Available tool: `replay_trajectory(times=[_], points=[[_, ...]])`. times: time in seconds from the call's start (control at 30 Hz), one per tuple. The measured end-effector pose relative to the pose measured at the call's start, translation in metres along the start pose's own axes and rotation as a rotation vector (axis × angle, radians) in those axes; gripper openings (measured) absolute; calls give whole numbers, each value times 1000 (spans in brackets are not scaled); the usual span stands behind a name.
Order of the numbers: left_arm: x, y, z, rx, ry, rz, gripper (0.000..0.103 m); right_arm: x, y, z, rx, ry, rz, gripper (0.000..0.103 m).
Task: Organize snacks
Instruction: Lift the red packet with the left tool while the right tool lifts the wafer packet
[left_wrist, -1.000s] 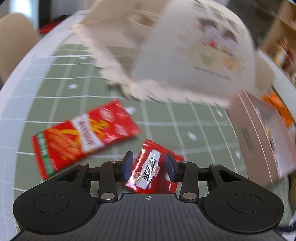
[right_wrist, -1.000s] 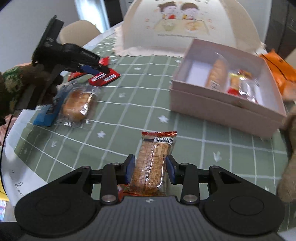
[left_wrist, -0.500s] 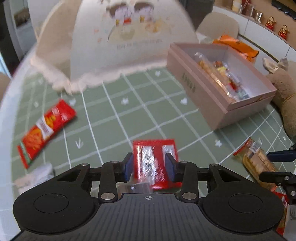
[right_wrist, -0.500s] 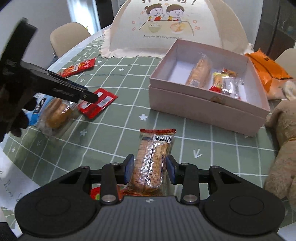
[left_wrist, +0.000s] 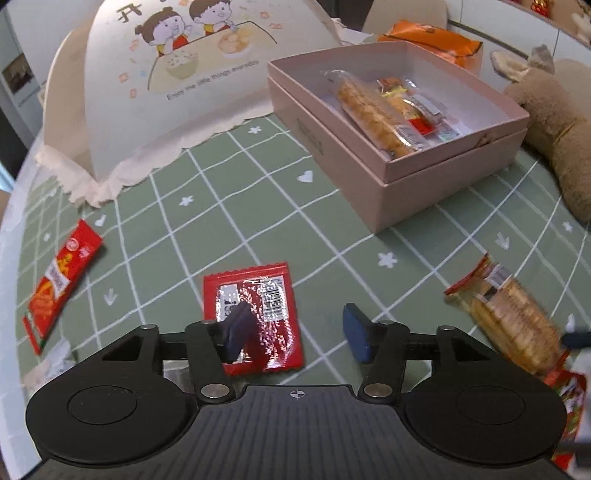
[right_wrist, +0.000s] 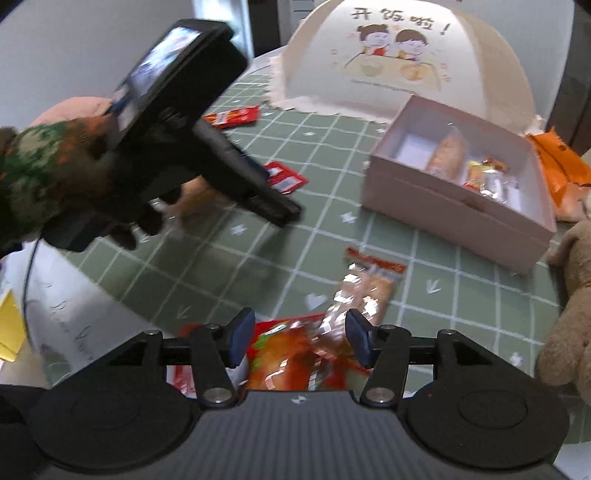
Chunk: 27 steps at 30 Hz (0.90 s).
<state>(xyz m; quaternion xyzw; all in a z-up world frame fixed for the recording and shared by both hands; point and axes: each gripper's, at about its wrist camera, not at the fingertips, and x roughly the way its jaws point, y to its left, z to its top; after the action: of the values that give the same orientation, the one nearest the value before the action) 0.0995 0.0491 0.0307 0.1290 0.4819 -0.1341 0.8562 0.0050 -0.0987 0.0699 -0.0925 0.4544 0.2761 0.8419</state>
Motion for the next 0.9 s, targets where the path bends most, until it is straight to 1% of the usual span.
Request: replay_trajectory(times=[0.03, 0.1, 0.17, 0.23, 0.33, 0.43, 0.6, 0.63, 0.7, 0.8, 0.9], points=[[1, 1, 0, -13, 1, -11, 68, 1, 1, -1, 1, 3, 4, 54], [1, 3, 0, -38, -7, -17, 67, 4, 1, -4, 7, 15, -5, 54], [0, 7, -2, -61, -24, 24, 64, 7, -2, -8, 20, 30, -22, 54], [3, 16, -4, -87, -28, 85, 65, 8, -6, -9, 30, 39, -28, 54], [7, 35, -6, -176, -20, 75, 67, 8, -9, -15, 31, 52, -40, 54], [10, 45, -4, -232, -21, 59, 68, 10, -17, -20, 38, 57, -49, 55], [8, 44, -5, -246, -25, 59, 66, 4, -27, -21, 52, 42, -70, 55], [6, 41, -6, -248, -23, 47, 66, 1, -30, -20, 60, 29, -67, 55], [1, 32, -8, -244, -21, -5, 66, -5, -34, -18, 76, -4, -68, 55], [-10, 7, -15, -203, -20, -67, 66, -10, -42, -10, 100, -52, -100, 55], [-21, -18, -26, -182, -22, -104, 66, -2, -49, -1, 111, -52, -130, 55]])
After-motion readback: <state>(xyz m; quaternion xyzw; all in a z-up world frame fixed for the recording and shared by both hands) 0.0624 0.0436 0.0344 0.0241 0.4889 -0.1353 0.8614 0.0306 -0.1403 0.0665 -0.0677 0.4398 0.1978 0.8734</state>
